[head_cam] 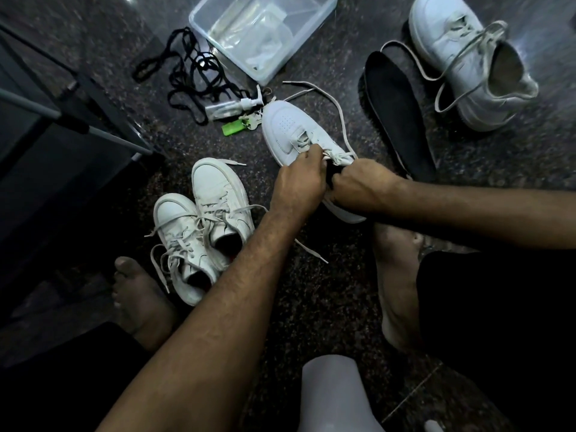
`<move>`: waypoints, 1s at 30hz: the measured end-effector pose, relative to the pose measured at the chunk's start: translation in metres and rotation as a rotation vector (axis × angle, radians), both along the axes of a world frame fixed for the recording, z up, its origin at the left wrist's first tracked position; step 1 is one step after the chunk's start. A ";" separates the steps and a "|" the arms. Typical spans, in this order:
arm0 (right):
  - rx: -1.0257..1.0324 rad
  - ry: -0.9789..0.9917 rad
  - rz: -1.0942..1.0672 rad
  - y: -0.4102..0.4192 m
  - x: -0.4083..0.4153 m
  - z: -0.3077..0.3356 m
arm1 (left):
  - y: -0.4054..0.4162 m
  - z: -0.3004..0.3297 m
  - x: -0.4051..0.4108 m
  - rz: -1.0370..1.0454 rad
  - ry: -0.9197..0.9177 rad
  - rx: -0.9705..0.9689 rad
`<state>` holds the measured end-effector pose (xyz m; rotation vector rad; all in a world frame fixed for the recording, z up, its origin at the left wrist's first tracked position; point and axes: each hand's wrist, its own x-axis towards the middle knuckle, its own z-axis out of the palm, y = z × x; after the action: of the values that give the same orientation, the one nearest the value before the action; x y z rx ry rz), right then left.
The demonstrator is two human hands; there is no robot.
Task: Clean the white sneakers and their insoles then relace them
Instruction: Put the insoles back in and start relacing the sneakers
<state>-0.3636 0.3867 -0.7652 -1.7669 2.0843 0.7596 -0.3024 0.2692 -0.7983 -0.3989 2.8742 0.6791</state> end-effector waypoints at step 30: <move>-0.246 0.042 -0.708 -0.003 0.001 -0.013 | 0.001 -0.003 -0.005 0.036 0.063 -0.008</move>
<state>-0.3628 0.3839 -0.7784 -0.9647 2.6621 0.3433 -0.3071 0.2701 -0.8016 -0.4395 2.9366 0.6980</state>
